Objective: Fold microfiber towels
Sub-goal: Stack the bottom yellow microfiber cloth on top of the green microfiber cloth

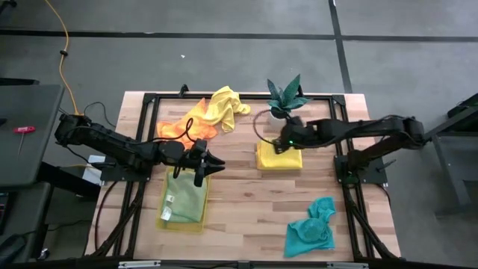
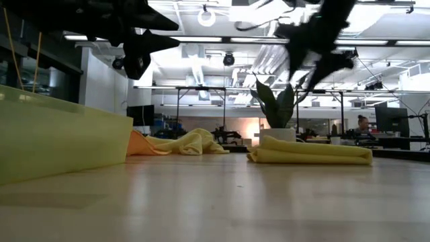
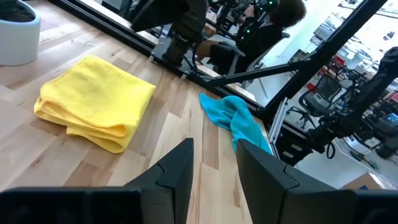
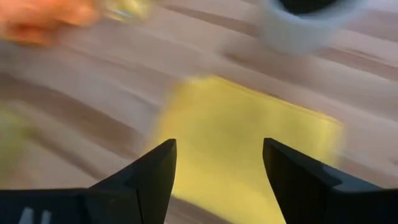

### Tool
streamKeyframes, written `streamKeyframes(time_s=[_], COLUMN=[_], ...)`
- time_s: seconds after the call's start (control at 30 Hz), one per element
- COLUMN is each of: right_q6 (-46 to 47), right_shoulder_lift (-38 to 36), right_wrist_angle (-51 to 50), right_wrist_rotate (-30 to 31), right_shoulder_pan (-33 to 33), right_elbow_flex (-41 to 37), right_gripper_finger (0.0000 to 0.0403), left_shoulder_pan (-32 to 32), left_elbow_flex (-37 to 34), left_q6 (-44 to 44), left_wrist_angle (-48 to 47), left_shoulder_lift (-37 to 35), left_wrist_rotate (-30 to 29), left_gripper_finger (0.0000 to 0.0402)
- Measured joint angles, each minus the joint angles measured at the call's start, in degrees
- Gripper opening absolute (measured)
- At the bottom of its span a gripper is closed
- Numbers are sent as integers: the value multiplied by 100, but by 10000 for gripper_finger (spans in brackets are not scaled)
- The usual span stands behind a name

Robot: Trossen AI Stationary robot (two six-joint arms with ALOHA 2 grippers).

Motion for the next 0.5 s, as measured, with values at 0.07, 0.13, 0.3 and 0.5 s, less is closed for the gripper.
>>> streamKeyframes(time_s=[0.07, 0.13, 0.3, 0.5], right_q6=[301, 590, 1169, 1966], right_shoulder_lift=[-155, -271, -390, -361], right_wrist_angle=[-631, -953, -312, 903], right_wrist_rotate=[-16, -157, -557, -643], right_shoulder_pan=[42, 51, 61, 35], right_elbow_flex=[-88, -323, -1207, -2352], right_gripper_finger=[232, 232, 232, 232], left_shoulder_pan=[0, 0, 0, 0], left_elbow_flex=[0, 0, 0, 0], left_q6=[0, 0, -5, -4], left_wrist_angle=[0, 5, 123, 487], left_shoulder_lift=[0, 0, 0, 0], left_wrist_rotate=[-2, -2, -7, -17], left_gripper_finger=[113, 113, 113, 113])
